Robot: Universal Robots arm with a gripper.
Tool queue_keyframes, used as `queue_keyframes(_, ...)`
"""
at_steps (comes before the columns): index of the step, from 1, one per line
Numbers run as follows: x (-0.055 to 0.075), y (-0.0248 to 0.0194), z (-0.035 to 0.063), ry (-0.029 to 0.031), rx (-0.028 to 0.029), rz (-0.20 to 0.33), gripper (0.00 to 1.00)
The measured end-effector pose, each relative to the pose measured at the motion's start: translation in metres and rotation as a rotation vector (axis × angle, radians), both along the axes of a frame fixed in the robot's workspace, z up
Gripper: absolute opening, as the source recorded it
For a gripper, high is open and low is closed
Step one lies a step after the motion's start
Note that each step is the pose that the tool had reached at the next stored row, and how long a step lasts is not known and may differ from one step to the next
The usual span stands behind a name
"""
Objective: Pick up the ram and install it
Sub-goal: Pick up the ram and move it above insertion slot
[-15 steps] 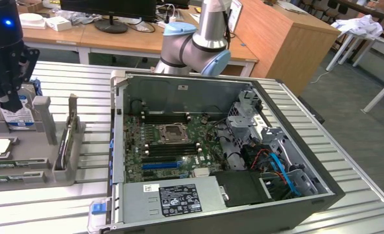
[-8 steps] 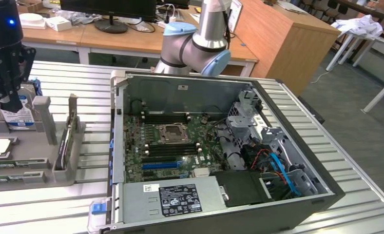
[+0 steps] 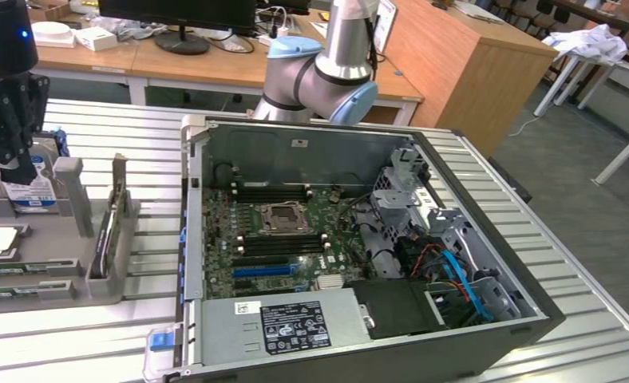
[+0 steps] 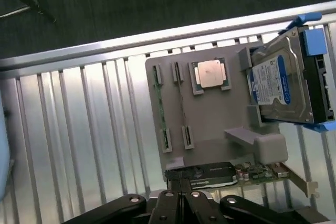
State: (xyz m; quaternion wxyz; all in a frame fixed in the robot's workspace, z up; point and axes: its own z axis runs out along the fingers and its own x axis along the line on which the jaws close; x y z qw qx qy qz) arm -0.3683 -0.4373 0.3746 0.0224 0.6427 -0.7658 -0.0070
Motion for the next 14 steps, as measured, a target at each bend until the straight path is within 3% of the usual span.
queue_keyframes(7, 0.0000, 0.0000, -0.0001, -0.0006, 0.0012, 0.122, 0.10)
queue_keyframes(14, 0.0000, 0.0000, -0.0001, -0.0013, 0.0023, 0.130, 0.10)
